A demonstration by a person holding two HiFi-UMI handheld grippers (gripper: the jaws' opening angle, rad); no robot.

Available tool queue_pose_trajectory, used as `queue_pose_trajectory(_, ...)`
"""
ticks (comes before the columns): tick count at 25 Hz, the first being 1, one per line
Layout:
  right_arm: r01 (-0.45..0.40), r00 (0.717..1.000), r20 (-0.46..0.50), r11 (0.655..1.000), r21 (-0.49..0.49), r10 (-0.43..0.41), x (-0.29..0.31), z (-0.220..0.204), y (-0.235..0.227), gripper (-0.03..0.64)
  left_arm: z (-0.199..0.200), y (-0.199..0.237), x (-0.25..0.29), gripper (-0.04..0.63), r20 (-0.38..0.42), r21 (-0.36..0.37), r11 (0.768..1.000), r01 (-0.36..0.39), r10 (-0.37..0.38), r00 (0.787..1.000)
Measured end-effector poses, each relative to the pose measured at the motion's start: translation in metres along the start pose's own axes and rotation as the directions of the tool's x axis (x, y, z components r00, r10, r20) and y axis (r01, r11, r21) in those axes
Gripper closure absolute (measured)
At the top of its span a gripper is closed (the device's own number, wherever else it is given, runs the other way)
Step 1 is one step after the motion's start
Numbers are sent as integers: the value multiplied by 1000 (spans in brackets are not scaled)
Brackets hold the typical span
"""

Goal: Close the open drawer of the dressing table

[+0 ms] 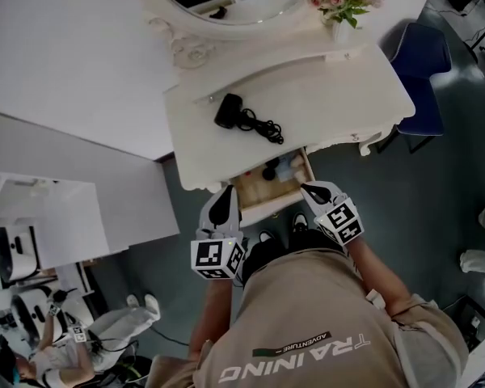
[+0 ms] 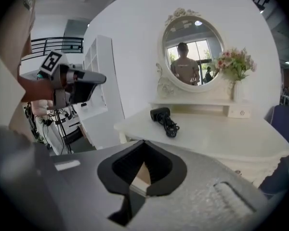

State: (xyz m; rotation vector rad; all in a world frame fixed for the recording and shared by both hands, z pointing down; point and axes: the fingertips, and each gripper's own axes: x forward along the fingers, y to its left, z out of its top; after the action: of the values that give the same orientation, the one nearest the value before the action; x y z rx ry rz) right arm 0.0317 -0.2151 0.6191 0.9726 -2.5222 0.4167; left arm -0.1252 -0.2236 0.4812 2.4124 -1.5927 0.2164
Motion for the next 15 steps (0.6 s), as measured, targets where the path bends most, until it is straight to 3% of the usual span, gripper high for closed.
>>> queue_pose_trajectory(5,-51,982,-182,998,26,55,19,-68,10,614,-17,2,-6,577,-43,-18,1000,-13,12,999)
queue_pose_trajectory(11,-91,918,-372,987,136,136,42,-146,22,614,-32,-3,-13,577,-66,-44,998,-40,37,997)
queue_pose_trajectory(15,-89,876,-457,983,160,153,55,-175,22,614,-37,-7,-20,577,-90,-36,998,-46,42,995)
